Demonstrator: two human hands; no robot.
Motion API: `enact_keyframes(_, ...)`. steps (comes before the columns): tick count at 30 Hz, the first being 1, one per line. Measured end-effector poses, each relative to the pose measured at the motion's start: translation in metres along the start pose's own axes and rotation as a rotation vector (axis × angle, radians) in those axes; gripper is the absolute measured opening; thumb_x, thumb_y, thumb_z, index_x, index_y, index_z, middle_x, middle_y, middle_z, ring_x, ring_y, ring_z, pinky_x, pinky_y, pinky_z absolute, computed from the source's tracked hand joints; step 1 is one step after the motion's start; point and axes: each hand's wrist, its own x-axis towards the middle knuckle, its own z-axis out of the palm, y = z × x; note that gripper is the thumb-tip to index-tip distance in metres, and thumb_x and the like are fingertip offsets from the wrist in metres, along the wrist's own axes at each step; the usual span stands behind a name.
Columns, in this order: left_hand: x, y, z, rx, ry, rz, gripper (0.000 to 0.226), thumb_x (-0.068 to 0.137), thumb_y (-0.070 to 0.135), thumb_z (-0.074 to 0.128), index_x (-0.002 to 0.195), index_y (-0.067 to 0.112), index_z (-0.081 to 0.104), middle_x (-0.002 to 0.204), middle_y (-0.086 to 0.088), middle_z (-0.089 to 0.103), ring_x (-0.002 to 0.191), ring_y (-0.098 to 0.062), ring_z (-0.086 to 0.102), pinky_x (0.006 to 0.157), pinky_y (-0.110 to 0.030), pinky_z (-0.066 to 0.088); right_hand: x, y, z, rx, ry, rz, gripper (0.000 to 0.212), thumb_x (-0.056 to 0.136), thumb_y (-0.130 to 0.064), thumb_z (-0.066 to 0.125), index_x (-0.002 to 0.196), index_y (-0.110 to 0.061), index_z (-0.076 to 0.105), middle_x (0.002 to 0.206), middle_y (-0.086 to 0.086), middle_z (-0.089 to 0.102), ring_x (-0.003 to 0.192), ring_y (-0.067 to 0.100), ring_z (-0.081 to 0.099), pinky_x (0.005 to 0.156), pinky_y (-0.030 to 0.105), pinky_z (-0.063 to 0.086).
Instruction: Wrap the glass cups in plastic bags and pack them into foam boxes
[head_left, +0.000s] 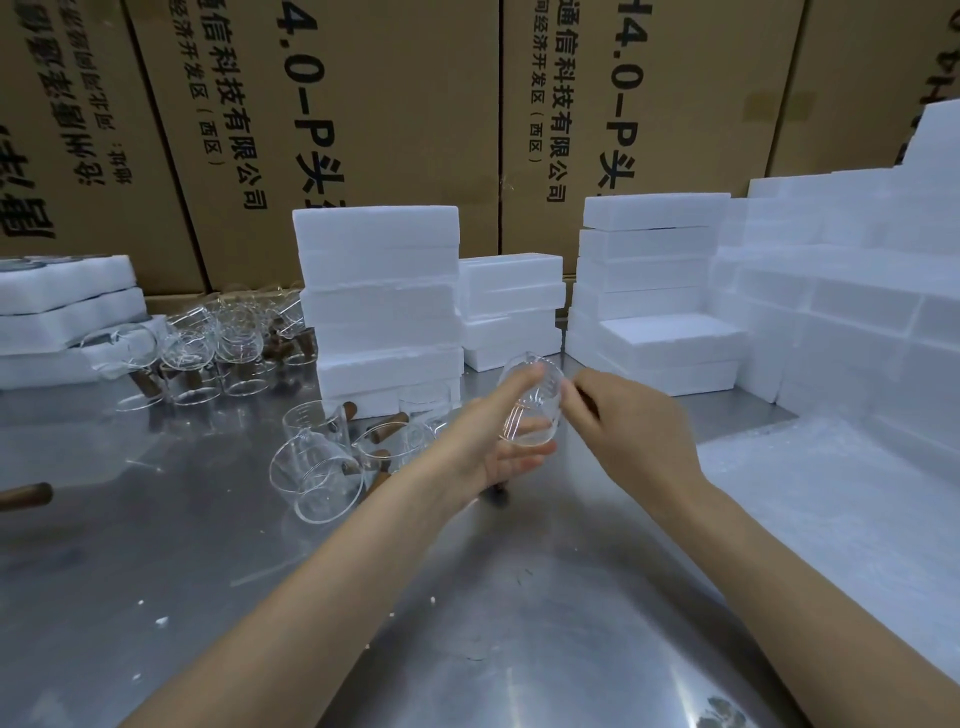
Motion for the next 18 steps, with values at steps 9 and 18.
enact_keyframes(9, 0.001, -0.003, -0.007, 0.248, -0.165, 0.217, 0.057, 0.071, 0.045, 0.074, 0.123, 0.029, 0.057, 0.11, 0.007, 0.068, 0.089, -0.013, 0.071, 0.075, -0.021, 0.055, 0.01, 0.009, -0.012, 0.594, -0.367, 0.489, 0.05, 0.091, -0.031, 0.04, 0.043, -0.019, 0.048, 0.037, -0.006, 0.037, 0.034, 0.009, 0.031, 0.043, 0.021, 0.03)
enact_keyframes(18, 0.004, 0.01, -0.029, 0.345, -0.415, 0.286, 0.069, 0.069, 0.046, 0.081, 0.131, 0.047, 0.049, 0.128, 0.01, 0.061, 0.12, -0.015, 0.058, 0.091, -0.029, 0.052, 0.005, 0.013, -0.024, 1.236, -0.981, 0.717, 0.049, 0.095, -0.039, 0.035, 0.049, -0.023, 0.043, 0.039, -0.01, 0.02, 0.033, 0.005, 0.015, 0.033, 0.017, 0.016)
